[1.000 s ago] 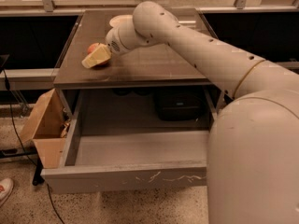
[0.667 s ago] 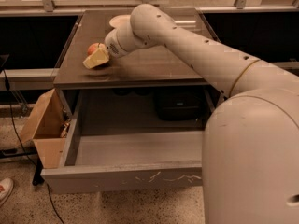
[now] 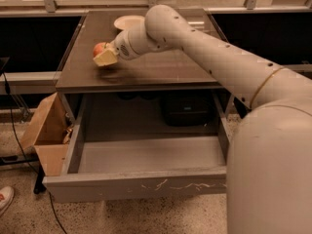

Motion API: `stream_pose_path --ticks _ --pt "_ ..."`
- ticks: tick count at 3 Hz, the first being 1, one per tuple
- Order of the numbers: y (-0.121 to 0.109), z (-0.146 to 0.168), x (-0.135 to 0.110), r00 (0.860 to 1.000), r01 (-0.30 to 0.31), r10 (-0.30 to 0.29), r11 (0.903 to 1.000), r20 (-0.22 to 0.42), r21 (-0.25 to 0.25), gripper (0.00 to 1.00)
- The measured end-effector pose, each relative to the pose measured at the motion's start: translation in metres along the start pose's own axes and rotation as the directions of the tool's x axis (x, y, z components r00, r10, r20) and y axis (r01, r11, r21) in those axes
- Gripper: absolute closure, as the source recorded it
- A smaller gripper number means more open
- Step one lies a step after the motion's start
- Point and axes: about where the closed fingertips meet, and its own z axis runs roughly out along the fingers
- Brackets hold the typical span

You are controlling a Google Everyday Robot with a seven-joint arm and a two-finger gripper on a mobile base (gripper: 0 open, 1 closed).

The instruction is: Place apple into top drawer

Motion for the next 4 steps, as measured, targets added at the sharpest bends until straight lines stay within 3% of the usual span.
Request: stream_pose_path --ticks 1,2,3,4 --pt "0.012 -0.049 -0.008 0.996 0.011 -0.011 0.9999 0.090 0.009 0.96" --pt "0.033 -0.110 0.018 0.997 -0.003 0.003 1.0000 0.082 0.007 1.00" --pt "0.060 -0.146 0.059 0.998 -0.061 0.061 0.9976 0.006 -0.032 1.00" --pt "0.076 -0.149 0.094 0.990 -0.128 0.122 0.9888 -0.072 -0.077 1.00"
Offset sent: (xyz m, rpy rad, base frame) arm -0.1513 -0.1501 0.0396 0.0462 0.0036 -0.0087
